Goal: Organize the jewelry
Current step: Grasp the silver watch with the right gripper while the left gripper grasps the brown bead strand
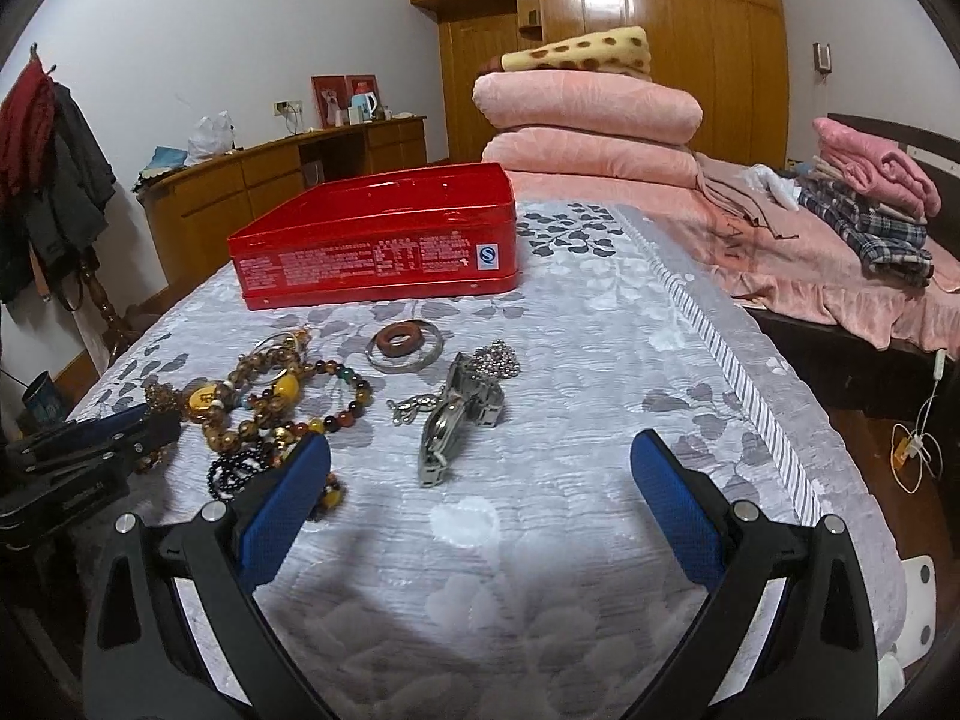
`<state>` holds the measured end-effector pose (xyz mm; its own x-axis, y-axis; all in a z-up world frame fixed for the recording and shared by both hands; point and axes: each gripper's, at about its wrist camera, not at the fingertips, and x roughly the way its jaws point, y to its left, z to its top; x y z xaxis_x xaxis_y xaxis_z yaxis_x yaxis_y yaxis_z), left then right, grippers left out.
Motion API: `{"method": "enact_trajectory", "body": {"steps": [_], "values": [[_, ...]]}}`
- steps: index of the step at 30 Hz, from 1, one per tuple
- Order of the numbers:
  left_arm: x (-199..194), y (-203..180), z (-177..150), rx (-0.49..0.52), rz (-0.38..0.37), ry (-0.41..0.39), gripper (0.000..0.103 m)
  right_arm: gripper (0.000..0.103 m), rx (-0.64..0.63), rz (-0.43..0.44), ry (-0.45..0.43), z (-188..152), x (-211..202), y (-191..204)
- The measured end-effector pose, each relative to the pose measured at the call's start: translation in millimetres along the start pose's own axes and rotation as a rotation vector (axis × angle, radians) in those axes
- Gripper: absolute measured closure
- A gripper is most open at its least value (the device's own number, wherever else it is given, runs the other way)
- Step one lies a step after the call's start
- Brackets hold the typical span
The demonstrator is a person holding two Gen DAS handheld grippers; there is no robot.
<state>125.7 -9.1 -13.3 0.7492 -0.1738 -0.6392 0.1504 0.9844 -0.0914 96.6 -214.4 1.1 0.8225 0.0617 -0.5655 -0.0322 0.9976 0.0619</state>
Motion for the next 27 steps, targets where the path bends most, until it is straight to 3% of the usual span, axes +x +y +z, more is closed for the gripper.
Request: {"method": "enact_trajectory", "body": {"steps": [4, 6, 16, 21, 25, 27], "values": [[0.2, -1.7, -0.2, 0.018, 0.016, 0.007, 0.072, 0.012, 0.008, 0.016, 0.027, 3.4, 6.9, -1.9], [1.0, -1.3, 0.0, 0.02, 0.019, 0.006, 0.073, 0.025, 0.0, 0.029, 0.045, 3.9, 11.0, -0.8], [2.0, 1.5, -0.3, 0.014, 0.004, -0.002, 0.073, 0.036, 0.004, 0.031, 0.113, 12.8, 28.4, 1.7], [3.1, 3.6, -0.1, 0.007, 0.0, -0.009, 0.073, 0.058, -0.009, 0.05, 0.158, 16.1, 39.1, 5.9], [5.1, 3.0, 0.7, 0.011, 0.004, -0.008, 0.073, 0.064, -0.009, 0.041, 0.199, 17.3, 48.0, 9.3], [5.4, 2.6, 0.6, 0.014, 0.007, -0.009, 0.073, 0.079, -0.004, 0.041, 0.206, 18.7, 51.0, 8.8]]}}
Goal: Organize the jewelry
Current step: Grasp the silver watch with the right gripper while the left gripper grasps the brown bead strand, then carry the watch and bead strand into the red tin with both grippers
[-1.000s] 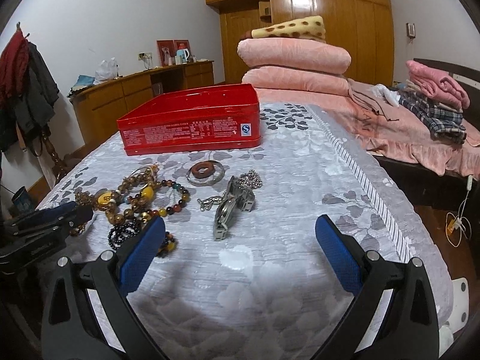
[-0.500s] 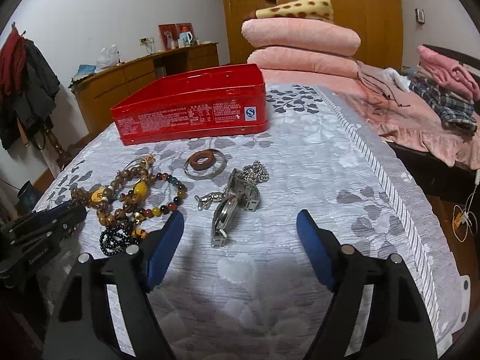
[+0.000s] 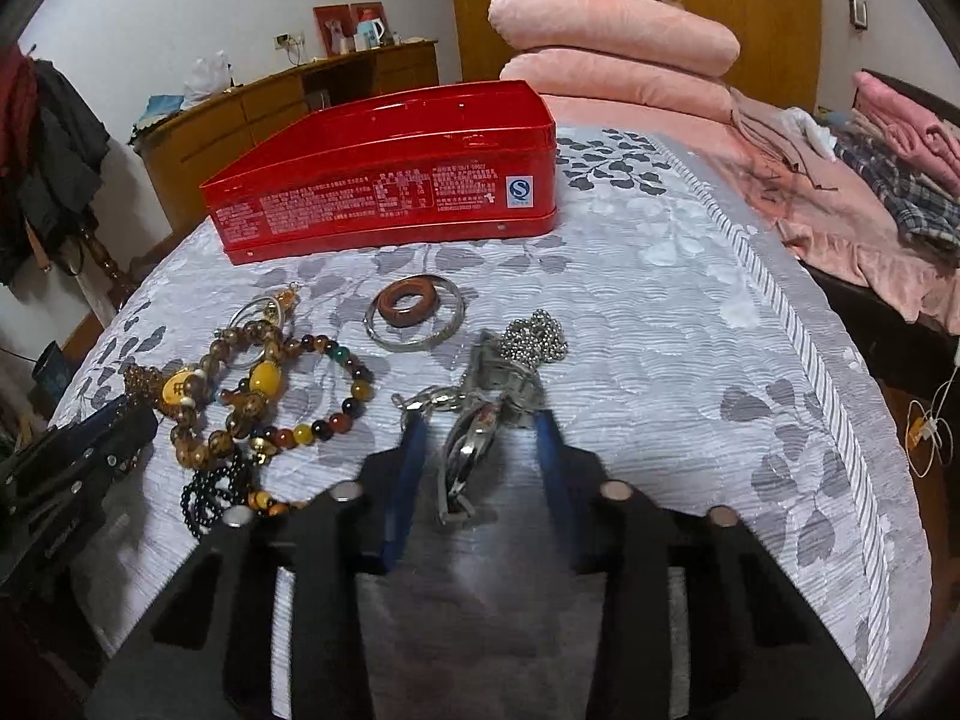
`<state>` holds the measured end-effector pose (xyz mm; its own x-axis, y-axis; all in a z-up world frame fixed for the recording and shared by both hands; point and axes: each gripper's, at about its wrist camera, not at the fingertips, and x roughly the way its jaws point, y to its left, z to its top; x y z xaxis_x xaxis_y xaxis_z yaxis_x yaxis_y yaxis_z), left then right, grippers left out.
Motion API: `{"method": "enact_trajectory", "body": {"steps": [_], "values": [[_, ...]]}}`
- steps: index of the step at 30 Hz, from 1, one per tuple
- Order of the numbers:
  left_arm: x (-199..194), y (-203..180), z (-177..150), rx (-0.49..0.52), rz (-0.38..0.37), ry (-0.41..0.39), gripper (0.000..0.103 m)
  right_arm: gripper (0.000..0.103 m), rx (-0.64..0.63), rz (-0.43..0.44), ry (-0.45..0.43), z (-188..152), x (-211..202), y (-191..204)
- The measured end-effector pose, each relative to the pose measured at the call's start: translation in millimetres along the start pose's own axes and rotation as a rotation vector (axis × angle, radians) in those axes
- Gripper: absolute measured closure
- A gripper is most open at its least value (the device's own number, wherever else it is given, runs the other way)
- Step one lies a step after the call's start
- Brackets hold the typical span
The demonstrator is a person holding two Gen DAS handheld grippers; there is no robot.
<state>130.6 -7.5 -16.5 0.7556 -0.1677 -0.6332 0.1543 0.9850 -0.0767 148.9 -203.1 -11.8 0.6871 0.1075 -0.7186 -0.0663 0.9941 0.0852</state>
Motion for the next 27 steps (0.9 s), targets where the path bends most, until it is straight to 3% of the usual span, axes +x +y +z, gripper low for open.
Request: {"method": "enact_trajectory", "body": {"steps": [2, 13, 14, 20, 27], "values": [[0.5, -0.3, 0.4, 0.002, 0.001, 0.002, 0.073, 0.09, 0.012, 0.025, 0.0, 0.1, 0.5, -2.2], [-9.7, 5.7, 2.5, -0.035, -0.031, -0.025, 0.081, 0.092, 0.022, 0.078, -0.041, -8.1, -25.5, -8.3], [-12.0, 4.7, 3.0, -0.035, -0.031, -0.033, 0.086, 0.092, 0.025, 0.087, -0.053, -8.0, -30.6, -9.2], [-20.8, 4.8, 5.0, -0.042, -0.052, -0.056, 0.087, 0.092, 0.01, 0.094, -0.109, -2.0, -50.8, -8.3], [-28.6, 13.1, -0.6, -0.06, -0.058, -0.063, 0.088, 0.092, -0.006, 0.111, -0.109, -3.4, -52.5, -3.7]]}}
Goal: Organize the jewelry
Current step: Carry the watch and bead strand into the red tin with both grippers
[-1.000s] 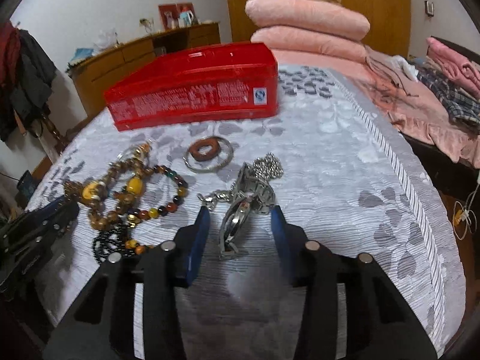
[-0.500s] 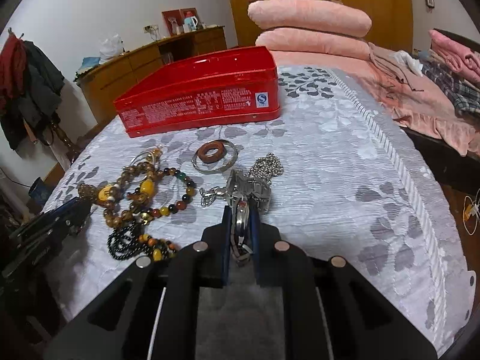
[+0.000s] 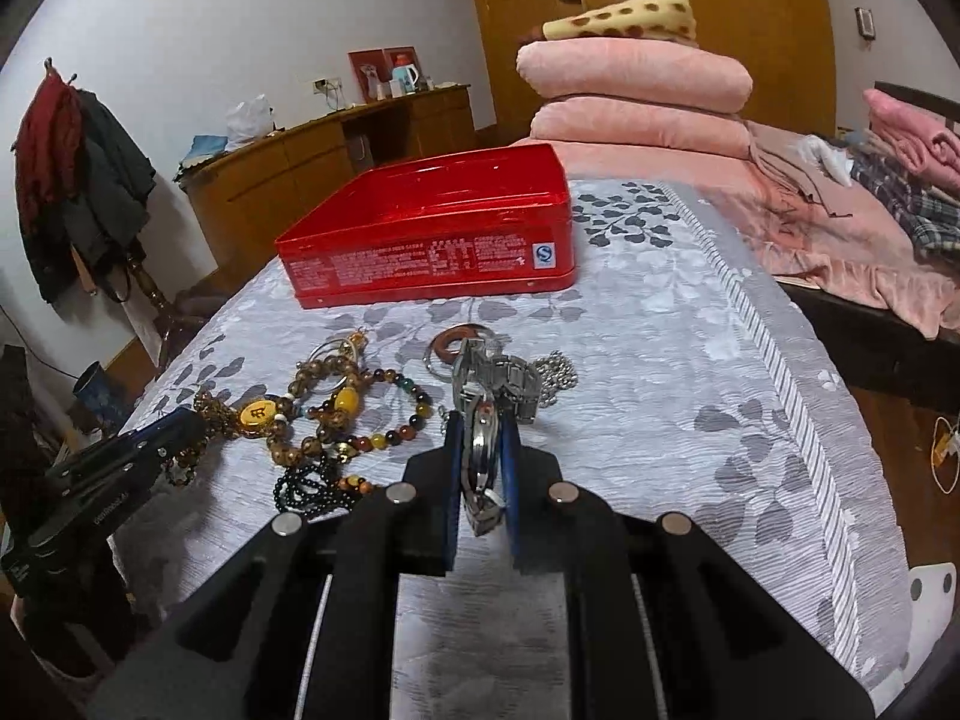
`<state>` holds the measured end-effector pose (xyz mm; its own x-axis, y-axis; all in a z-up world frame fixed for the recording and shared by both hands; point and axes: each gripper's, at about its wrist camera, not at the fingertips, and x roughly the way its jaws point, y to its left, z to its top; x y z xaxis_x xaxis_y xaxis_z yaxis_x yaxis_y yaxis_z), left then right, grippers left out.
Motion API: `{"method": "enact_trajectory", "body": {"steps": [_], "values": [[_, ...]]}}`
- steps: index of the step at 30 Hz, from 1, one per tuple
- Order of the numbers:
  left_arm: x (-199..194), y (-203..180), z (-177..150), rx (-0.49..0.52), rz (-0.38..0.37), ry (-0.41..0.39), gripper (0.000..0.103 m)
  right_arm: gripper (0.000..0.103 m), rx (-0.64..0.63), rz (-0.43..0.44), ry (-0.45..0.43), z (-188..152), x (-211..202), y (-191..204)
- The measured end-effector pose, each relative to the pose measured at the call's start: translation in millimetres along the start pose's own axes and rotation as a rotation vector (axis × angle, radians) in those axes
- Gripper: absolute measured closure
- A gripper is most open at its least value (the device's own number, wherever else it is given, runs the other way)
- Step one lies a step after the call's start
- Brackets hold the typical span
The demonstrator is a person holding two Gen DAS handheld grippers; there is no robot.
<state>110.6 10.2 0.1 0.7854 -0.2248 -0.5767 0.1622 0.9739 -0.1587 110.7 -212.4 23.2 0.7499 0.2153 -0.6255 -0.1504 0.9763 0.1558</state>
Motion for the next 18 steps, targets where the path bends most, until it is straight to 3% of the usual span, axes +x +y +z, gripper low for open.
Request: {"method": "enact_trajectory", "body": {"steps": [11, 18], "values": [[-18.6, 7.0, 17.2, -0.014, 0.001, -0.097, 0.088, 0.092, -0.013, 0.014, -0.013, 4.0, 1.3, 6.4], [-20.2, 0.1, 40.5, -0.007, -0.009, -0.165, 0.088, 0.092, -0.017, 0.013, -0.051, 24.1, 2.3, 7.5]]}}
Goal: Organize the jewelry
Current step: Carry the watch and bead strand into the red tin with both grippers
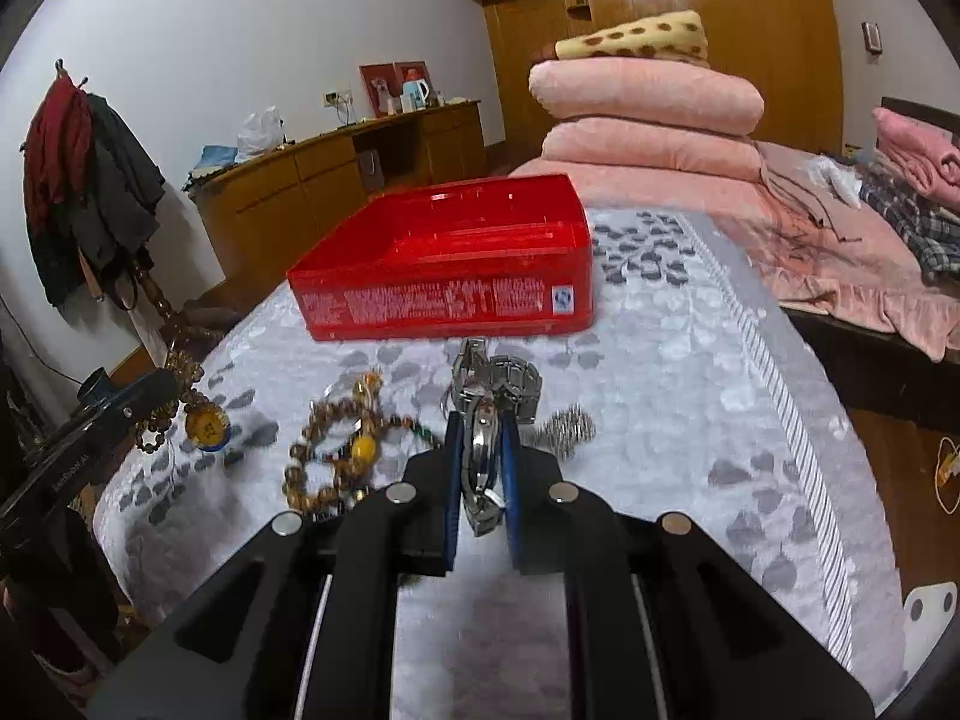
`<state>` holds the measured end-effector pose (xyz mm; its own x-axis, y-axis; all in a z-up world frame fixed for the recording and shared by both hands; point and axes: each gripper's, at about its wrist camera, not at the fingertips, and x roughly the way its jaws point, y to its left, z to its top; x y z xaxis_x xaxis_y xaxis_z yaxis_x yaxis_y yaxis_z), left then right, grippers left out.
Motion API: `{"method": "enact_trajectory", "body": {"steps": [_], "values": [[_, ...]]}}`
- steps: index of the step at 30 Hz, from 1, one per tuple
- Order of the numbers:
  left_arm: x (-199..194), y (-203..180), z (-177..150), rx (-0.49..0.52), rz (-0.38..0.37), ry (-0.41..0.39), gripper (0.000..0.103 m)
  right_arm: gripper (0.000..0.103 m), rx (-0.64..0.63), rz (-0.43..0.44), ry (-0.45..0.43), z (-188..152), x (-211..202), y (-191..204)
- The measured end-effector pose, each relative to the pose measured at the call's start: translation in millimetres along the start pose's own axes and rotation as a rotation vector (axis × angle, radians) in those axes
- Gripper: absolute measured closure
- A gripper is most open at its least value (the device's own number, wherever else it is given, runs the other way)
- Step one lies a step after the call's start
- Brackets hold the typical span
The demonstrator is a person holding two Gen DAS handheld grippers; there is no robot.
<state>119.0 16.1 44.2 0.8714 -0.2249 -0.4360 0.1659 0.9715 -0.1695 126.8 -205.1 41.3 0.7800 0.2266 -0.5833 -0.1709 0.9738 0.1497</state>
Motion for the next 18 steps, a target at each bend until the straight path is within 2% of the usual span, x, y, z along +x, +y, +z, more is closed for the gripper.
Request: {"method": "enact_trajectory", "body": {"steps": [10, 18], "values": [[18.9, -12.5, 53.0, -0.012, -0.025, -0.106, 0.088, 0.092, 0.016, 0.019, -0.057, 49.6, 25.0, -0.7], [65.9, -16.3, 94.5, -0.035, -0.056, -0.135, 0.088, 0.092, 0.016, 0.03, -0.066, 88.5, 60.1, 1.2]]}}
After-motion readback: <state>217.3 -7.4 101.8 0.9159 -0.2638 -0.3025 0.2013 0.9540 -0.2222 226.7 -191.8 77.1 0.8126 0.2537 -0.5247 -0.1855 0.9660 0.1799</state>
